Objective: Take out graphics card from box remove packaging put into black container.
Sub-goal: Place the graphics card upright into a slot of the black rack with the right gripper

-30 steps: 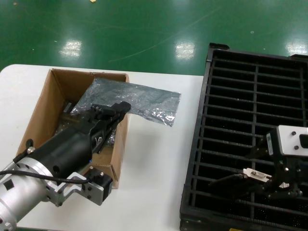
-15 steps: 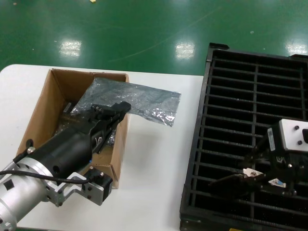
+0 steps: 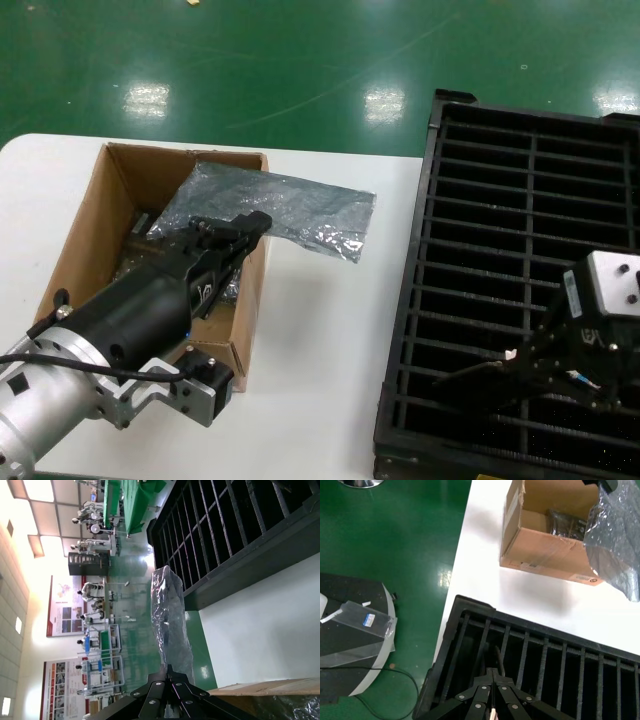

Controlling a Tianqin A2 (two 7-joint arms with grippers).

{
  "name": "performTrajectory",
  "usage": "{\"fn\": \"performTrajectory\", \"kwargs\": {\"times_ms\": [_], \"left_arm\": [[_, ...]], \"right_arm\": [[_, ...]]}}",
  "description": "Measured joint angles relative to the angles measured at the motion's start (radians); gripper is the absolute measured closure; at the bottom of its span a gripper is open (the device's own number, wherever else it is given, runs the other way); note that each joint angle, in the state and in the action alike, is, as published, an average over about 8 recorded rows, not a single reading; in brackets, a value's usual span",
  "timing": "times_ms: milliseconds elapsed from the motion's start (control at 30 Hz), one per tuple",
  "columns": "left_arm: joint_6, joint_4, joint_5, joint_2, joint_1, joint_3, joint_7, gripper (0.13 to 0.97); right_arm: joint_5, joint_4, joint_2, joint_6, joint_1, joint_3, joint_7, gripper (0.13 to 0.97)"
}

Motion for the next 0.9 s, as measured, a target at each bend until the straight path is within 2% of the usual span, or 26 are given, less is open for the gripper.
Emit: {"fn": "performTrajectory", "kwargs": {"times_ms": [400,700,900], "left_arm": [[0.0,0.0,0.0,0.0,0.0,0.0,0.0,0.958],[0.0,0.0,0.0,0.0,0.0,0.0,0.0,0.958],[0.0,0.0,0.0,0.0,0.0,0.0,0.0,0.958]], "right_arm": [[0.082,-0.016,0.059,0.0,0.007,-0.002,-0.058,0.959],[0.146,-0.057,0.107,0.0,0.018,-0.019,-0.082,0.911],[0.169,-0.044,0.124,0.0,0.006,-0.023,-0.057,0.826]]}}
